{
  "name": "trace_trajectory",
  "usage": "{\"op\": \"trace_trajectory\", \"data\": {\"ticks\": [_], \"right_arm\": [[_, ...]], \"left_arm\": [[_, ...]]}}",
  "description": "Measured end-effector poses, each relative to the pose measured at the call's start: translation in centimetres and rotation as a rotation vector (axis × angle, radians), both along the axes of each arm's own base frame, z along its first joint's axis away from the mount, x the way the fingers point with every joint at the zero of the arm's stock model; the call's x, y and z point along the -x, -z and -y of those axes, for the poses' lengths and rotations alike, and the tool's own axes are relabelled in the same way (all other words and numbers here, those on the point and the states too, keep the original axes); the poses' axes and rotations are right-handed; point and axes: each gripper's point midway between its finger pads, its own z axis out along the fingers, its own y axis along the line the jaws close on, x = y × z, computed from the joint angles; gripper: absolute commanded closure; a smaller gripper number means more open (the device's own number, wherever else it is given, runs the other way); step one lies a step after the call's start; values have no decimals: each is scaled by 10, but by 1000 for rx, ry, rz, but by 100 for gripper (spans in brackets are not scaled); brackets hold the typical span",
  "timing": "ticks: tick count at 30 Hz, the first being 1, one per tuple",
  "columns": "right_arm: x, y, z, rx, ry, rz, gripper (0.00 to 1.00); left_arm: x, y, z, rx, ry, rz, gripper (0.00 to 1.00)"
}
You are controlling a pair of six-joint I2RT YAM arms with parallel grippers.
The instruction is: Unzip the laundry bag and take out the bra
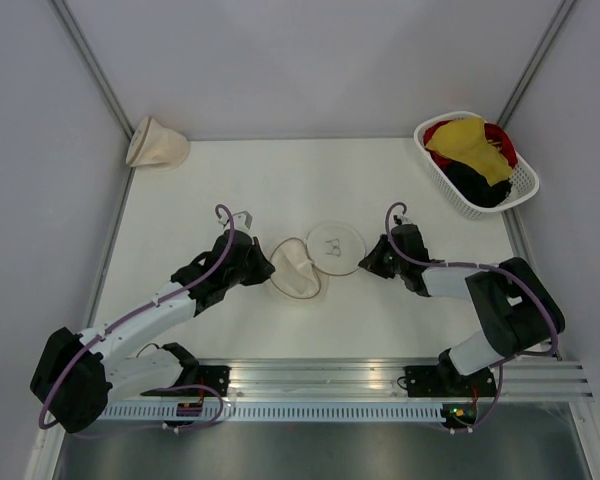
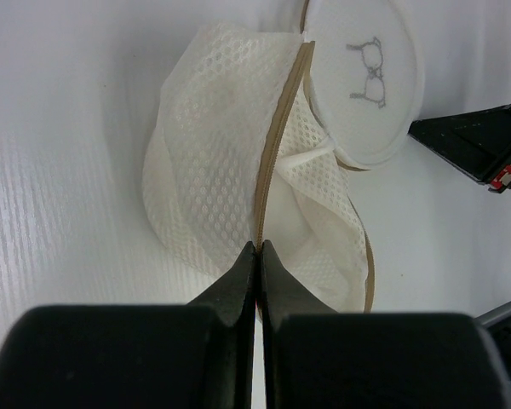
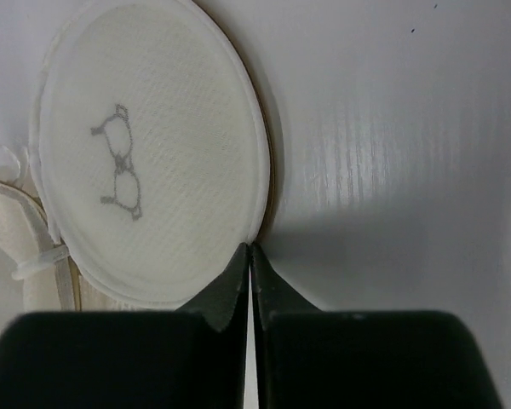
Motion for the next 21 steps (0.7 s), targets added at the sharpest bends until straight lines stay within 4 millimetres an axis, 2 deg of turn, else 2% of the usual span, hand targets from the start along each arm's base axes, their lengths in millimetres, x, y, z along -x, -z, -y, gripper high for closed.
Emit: {"op": "trace_trajectory", "data": {"ticks": [3, 5, 7, 10, 13, 16, 18, 21], "right_arm": [[2, -2, 0, 50, -4, 3, 99], [6, -13, 1, 89, -11, 27, 99], [5, -36, -1, 126, -28, 88, 99], [-1, -82, -14, 167, -75, 204, 100], [-5, -134, -40, 207, -168, 332, 100], [1, -162, -68, 262, -280, 408, 100], [12, -169, -93, 319, -386, 439, 100], [37, -159, -134, 411, -560, 458, 99]], "left_arm": [[0, 0, 0, 0, -1, 1, 98], [0, 1, 0, -1, -1, 0, 98], [1, 4, -1, -4, -2, -4, 98], [1, 8, -2, -7, -4, -9, 98], [-1, 10, -1, -3, -10, -10, 98], [-5, 11, 0, 4, -21, -10, 98], [-8, 13, 0, 7, -29, -12, 98], [-12, 15, -1, 10, -44, -13, 98]]}}
